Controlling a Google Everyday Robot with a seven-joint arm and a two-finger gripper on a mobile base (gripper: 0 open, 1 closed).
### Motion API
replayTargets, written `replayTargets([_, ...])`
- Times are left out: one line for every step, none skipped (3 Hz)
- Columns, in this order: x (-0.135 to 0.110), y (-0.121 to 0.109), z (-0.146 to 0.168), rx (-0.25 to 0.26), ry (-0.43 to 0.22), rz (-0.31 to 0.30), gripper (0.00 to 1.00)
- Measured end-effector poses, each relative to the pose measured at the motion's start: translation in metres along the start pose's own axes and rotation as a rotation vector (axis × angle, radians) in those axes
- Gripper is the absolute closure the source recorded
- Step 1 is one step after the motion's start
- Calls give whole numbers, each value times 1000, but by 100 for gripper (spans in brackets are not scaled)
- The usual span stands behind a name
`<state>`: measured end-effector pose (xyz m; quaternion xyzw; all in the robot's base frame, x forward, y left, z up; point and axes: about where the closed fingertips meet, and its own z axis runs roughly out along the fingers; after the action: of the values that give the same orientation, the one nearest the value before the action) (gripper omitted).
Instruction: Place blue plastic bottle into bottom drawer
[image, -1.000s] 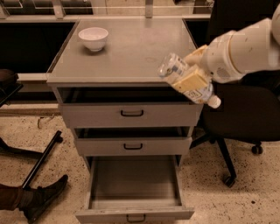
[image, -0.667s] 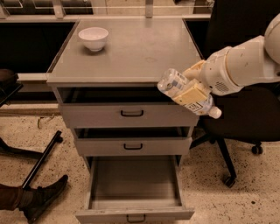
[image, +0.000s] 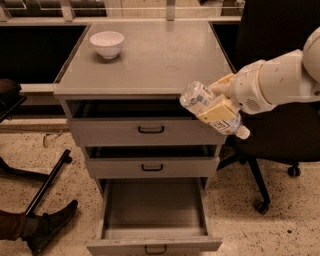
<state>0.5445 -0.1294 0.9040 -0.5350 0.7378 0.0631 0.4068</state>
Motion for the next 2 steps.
replayTargets([48,21,46,-38,-3,68,100])
replayTargets([103,51,101,-94,5,134,100])
